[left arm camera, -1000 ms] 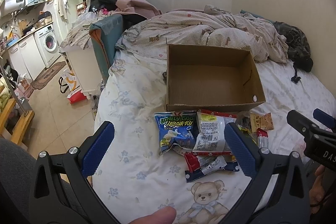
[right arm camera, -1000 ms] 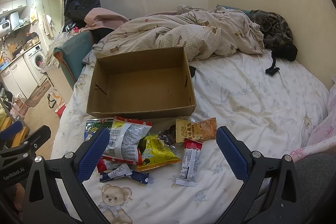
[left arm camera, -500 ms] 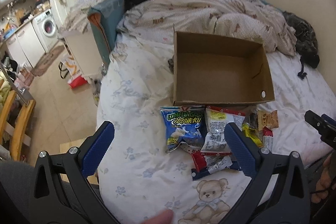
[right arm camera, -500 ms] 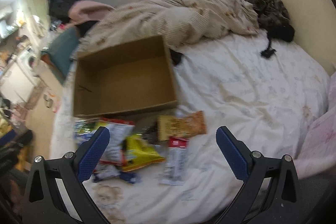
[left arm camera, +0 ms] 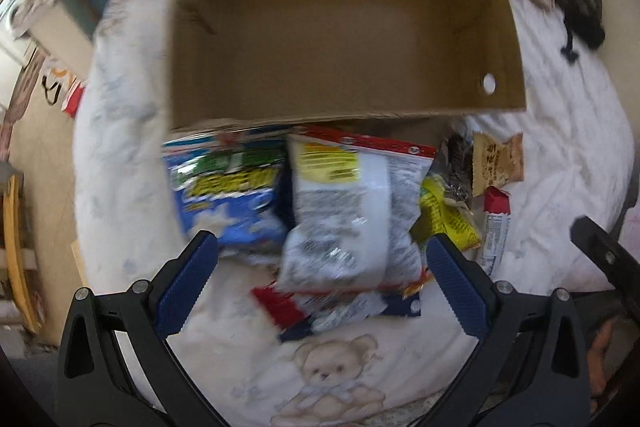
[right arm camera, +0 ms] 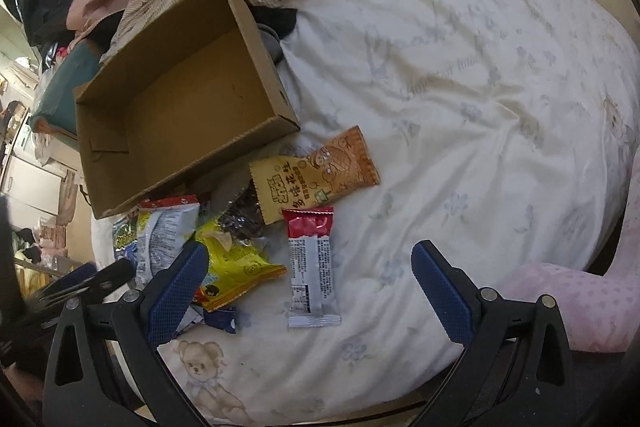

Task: Organize snacks
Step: 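Grasp the white-and-red chip bag with the left tool while the right tool grasps the red-and-white bar, then carry the chip bag with the left tool while the right tool carries the bar over the box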

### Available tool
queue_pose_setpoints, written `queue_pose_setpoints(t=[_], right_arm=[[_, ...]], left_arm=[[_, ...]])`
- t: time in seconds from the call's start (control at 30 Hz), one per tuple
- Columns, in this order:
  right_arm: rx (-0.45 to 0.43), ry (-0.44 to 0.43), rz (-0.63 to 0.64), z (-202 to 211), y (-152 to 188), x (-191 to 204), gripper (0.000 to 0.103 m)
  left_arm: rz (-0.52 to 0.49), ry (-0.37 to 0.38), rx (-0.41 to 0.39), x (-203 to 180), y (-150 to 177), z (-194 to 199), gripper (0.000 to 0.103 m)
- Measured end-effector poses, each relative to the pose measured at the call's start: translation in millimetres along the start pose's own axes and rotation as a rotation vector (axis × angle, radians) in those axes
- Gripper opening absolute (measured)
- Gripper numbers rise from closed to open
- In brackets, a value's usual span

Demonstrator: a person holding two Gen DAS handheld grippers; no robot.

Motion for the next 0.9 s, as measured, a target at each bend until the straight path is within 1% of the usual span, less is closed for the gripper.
queue_pose_setpoints(t=[0.13,0.2,0.3,0.37,0.4,0.47,0.5,0.67,0.77,0.83,0.9], right_arm=[[0.037,-0.024,-0.02,-8,0,-4,0.103],[0.042,-0.034,-0.029,-10,0,-6,0.103],[0.047,-0.042,-0.024,-11,-2,-5,0.103],[0.051,-0.046,-0.022,-12,-2,-4,0.103],[0.054,-0.052,-0.021,-13,-3,-3,0.103],[0.058,-0.062,-0.024,-14,-4,-2,0.103],[0.059,-0.062,-0.026,-14,-5,-2,0.103],[0.069,-0.059,-0.047,-17,-4,-5,0.103],[0.098,-0.057,-0.075,-23,-4,-12,0.102],[0.127,-0.061,-0.109,-30,-2,-18,0.095],[0.173,-0.054,-0.131,-41,-1,-21,0.085]], left_arm=[[-0.032,-0.03,0.039,-16,-14,-24,0.103],[-0.017,-0.024,0.058,-14,-18,-33,0.102],[0.021,-0.012,0.065,-9,-21,-38,0.097],[0.025,0.001,0.058,-9,-22,-37,0.083],[0.012,0.007,0.055,-10,-22,-34,0.074],[-0.009,0.034,0.052,-13,-22,-28,0.067],[-0.017,0.035,0.048,-14,-21,-25,0.057],[-0.029,0.068,0.009,-9,-7,6,0.057],[-0.023,0.089,-0.004,5,8,27,0.057],[0.005,0.111,0.017,15,15,31,0.057],[0.029,0.126,0.018,27,22,34,0.057]])
Point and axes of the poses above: each gripper's, at about its wrist camera, not at the fingertips, and z roughly against the way its jaws point, x to its left, y to its underside, the point moved 5 cm from there along -z, roughly the way its jaws point, and after that the axes turned 14 degrees about x, right-handed, at the moved point
